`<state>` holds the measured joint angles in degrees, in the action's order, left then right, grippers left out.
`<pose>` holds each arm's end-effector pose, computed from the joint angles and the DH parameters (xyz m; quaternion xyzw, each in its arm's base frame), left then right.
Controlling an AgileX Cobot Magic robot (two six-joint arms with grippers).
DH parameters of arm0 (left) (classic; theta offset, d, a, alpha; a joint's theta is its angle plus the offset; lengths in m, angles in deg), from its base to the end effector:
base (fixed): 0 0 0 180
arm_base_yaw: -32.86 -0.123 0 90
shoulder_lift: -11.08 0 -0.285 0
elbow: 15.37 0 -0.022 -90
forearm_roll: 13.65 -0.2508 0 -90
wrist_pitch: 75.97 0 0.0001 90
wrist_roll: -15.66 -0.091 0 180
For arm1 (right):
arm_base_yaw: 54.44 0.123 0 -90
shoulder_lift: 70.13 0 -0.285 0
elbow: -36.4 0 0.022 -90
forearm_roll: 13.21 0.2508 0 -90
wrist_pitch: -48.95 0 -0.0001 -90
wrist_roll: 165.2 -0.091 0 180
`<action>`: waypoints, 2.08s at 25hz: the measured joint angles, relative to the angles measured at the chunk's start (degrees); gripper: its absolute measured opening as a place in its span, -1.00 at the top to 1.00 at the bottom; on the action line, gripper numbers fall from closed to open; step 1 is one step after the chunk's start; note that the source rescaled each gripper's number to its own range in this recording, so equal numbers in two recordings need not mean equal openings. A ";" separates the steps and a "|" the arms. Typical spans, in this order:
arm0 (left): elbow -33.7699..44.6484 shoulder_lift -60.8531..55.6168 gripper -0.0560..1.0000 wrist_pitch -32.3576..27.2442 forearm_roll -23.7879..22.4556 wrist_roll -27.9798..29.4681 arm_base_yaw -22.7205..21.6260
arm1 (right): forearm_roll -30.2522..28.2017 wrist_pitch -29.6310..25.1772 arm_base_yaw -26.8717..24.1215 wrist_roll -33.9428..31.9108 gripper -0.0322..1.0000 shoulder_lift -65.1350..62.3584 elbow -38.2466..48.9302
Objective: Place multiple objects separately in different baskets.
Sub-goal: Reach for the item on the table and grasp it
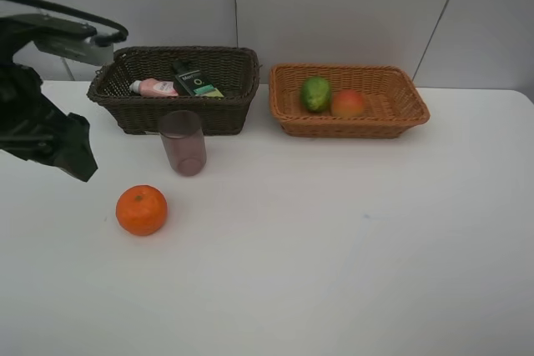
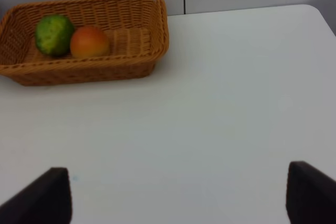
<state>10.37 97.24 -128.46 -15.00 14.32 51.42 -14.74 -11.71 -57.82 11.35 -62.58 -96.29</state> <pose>0.2340 -0.0768 0.2466 0.1769 0.9748 -0.0102 0.1358 -0.0081 -0.0016 0.2835 0.0511 0.8442 -0.0130 0.5334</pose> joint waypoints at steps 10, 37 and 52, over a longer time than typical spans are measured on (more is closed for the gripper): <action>-11.23 10.66 -1.00 5.30 -0.25 3.40 7.32 | 0.00 0.00 0.00 0.00 -0.47 0.00 0.00; -36.44 35.69 -1.00 -5.58 -5.77 -5.23 14.37 | 0.00 0.00 0.00 0.00 -0.47 0.00 0.00; -32.56 38.30 -1.00 -1.10 -5.34 -5.58 12.69 | 0.00 0.00 0.00 0.00 -0.47 0.00 0.00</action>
<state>-22.19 135.54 -129.56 -20.35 8.74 64.11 -14.74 -11.71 -57.82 11.35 -62.58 -96.29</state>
